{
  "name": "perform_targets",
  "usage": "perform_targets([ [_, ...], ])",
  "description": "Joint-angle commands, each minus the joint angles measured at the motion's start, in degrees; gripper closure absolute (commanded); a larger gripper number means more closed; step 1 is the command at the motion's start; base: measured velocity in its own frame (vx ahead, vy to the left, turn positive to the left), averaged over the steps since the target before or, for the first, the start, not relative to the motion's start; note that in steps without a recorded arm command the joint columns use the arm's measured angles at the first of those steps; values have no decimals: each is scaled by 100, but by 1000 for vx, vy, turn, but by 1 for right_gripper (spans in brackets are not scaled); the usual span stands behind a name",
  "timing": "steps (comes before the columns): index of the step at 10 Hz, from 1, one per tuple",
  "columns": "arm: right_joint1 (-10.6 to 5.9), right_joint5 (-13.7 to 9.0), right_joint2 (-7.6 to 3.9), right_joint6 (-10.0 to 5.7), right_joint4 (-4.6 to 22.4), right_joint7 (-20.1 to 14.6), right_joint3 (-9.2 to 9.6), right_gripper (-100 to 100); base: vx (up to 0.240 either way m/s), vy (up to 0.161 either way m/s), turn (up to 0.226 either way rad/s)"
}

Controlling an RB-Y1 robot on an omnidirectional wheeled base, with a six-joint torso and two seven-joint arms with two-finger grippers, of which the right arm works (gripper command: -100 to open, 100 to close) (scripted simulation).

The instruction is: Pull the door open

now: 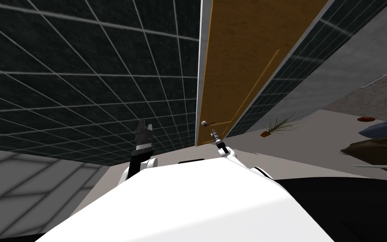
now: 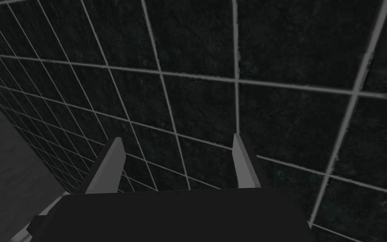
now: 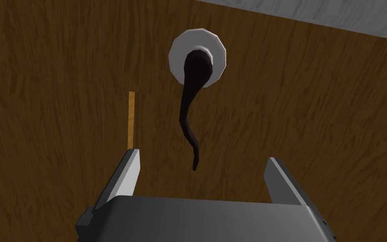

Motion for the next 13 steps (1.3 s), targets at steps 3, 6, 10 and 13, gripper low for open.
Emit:
perform_targets([
  [3, -81, -168, 0, -49, 296, 162, -381, -100, 33, -11, 283],
  [6, -157, -323, -2, -79, 565, 303, -728, -100, 47, -21, 299],
  [10, -264, -549, -4, -97, 946, 494, -1220, -100, 48, -40, 292],
  [13, -311, -614, 2, -113, 1082, 550, -1363, -100, 47, -47, 211],
])
